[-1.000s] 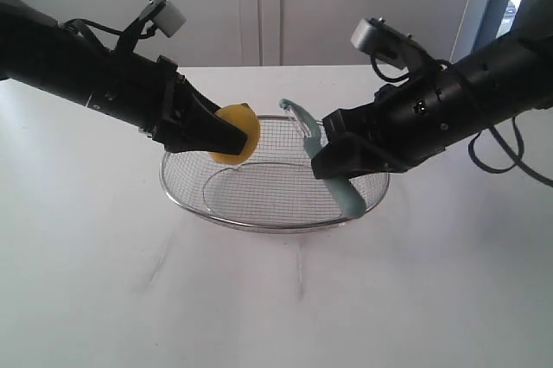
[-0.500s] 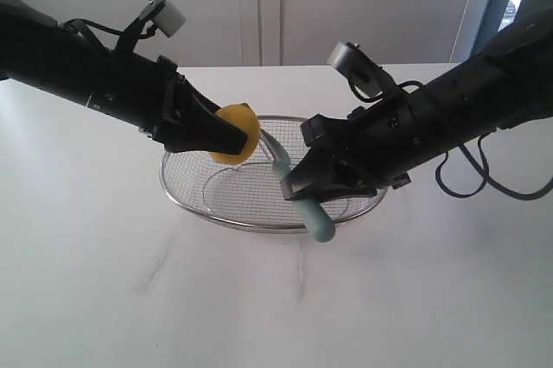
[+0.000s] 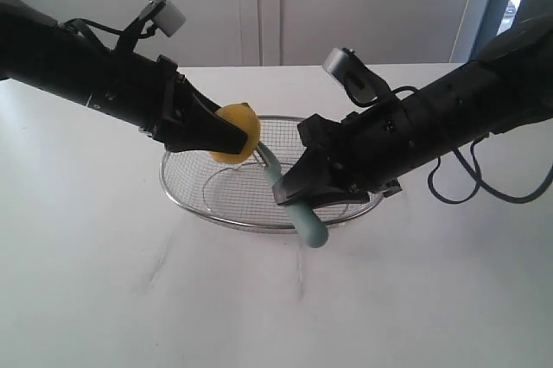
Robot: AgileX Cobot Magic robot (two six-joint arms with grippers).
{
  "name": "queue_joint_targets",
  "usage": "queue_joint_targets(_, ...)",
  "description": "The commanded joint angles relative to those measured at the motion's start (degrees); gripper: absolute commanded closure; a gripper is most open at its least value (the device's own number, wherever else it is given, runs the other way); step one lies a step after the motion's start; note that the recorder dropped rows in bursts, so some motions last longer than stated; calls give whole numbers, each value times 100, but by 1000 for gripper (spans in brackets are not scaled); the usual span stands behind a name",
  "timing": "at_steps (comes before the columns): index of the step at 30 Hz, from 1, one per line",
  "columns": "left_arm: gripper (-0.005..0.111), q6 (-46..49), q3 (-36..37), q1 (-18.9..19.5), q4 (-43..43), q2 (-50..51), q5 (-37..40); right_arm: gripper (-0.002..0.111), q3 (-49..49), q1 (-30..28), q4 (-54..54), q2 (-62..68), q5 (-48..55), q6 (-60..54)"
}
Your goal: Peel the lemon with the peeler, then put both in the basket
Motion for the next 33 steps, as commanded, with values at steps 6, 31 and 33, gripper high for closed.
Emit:
queue_joint_targets(6, 107, 9, 28, 17, -196, -54, 97, 108, -35, -2, 159, -36, -244, -40)
queue_joint_targets(31, 107, 9, 28, 17, -196, -54, 97, 108, -35, -2, 243, -839, -1290, -204)
queue_joint_targets(33, 107, 9, 28, 17, -196, -54, 97, 108, -35, -2, -22, -779, -1327, -163)
